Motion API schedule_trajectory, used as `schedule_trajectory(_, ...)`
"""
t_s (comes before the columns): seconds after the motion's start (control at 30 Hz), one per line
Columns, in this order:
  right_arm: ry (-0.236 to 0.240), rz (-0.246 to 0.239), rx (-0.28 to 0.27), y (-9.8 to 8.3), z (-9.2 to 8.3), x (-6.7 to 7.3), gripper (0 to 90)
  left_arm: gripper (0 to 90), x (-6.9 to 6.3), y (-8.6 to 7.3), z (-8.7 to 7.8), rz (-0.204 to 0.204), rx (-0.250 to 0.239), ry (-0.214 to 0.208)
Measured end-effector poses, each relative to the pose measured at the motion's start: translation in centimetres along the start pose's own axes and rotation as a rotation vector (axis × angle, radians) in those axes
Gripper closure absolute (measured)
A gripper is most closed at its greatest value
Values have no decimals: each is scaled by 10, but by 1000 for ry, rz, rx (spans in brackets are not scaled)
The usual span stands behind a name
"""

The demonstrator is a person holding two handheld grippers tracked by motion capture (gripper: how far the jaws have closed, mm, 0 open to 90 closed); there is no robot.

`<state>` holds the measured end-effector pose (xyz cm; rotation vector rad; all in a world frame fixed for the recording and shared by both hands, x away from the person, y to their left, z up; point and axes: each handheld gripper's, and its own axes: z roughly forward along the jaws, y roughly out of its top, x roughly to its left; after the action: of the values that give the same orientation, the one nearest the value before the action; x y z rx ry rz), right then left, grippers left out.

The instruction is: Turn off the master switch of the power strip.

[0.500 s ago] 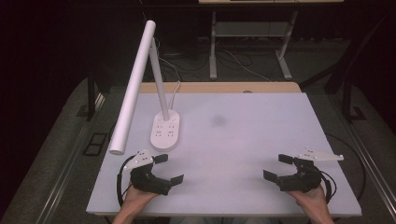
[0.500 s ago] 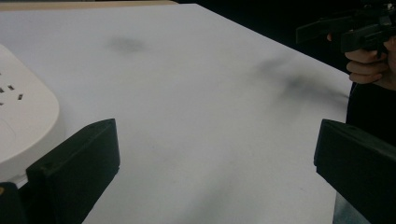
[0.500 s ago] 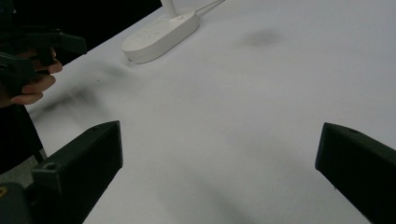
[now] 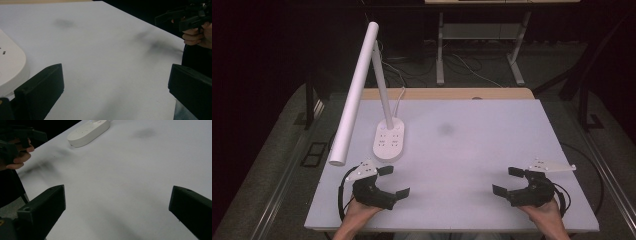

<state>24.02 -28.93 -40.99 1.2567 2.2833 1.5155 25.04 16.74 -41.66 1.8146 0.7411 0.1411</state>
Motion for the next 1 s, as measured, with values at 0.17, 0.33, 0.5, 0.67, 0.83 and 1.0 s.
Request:
schedule_trajectory(0.17, -4, -4, 12, 0, 1, 0, 3, 0, -1, 1, 0, -8, 10, 1)
schedule_trajectory(0.33, -6, -11, 17, 0, 1, -1, 2, 0, -3, 4, -1, 4, 24, 1)
schedule_trajectory(0.5, -6, -16, 21, -1, 2, 0, 3, 0, -2, 7, -4, 8, 21, 4)
schedule_trajectory(0.67, -9, -19, 30, -1, 2, 0, 3, 0, 0, 9, -6, 6, 31, 4)
schedule_trajectory(0.83, -13, -18, 31, -1, 2, 0, 3, 0, 3, 14, -11, 1, 34, 12)
schedule_trajectory(1.0, -15, -21, 32, -1, 3, 0, 2, 0, 7, 18, -16, -12, 45, 8)
